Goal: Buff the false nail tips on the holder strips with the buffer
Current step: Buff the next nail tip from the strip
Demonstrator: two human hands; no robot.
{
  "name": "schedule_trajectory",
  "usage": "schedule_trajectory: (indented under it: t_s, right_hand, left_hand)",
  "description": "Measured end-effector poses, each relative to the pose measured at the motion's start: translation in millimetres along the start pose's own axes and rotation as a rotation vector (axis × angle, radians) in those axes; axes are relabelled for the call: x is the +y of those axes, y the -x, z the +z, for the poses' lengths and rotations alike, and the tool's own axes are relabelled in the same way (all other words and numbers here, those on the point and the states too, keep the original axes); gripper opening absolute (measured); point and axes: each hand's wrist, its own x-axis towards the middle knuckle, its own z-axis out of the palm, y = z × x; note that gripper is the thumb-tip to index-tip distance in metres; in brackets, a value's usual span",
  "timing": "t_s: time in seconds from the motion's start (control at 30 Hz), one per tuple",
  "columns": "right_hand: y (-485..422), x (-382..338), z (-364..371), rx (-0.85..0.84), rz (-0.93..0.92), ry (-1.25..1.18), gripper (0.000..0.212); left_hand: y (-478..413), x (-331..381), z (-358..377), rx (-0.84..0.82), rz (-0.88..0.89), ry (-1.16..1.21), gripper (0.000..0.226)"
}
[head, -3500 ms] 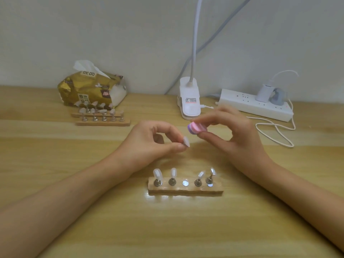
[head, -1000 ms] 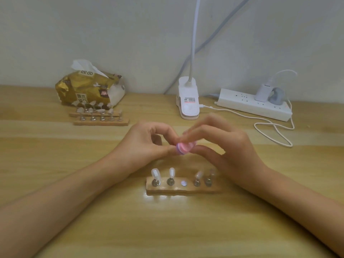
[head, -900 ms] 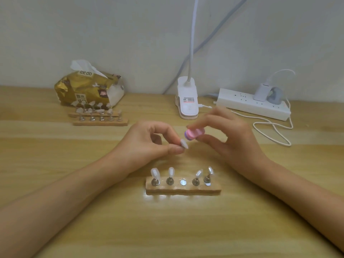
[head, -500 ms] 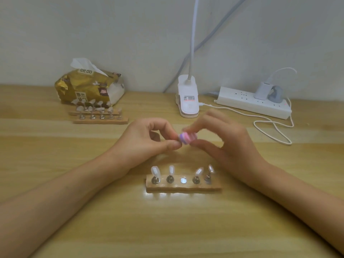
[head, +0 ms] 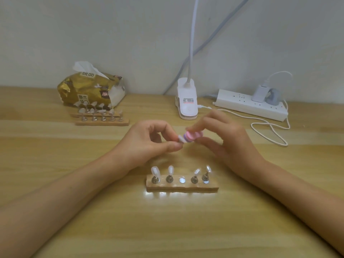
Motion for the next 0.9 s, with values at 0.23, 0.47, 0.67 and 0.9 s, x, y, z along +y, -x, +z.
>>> schedule_trajectory:
  t_s: [0.23, 0.47, 0.67, 0.9]
  right_hand:
    - [-1, 2, -7, 0.008, 0.126, -0.092, 0.012]
    - [-1, 4, -7, -0.041, 0.078, -0.110, 0.014]
    - [0, 5, -5, -0.098, 0.032, -0.058, 0.017]
    - [1, 8, -3, -0.106, 0.038, -0.077, 0.016]
  left_hand:
    - [9, 30, -9, -0.052, 0.139, 0.052, 0.008]
    - [44, 29, 8, -0.033, 0.143, -0.107, 0.007]
    - [50, 13, 16, -0.040, 0.049, -0.184, 0.010]
    - [53, 12, 9, -0.038, 0.062, -0.239, 0.010]
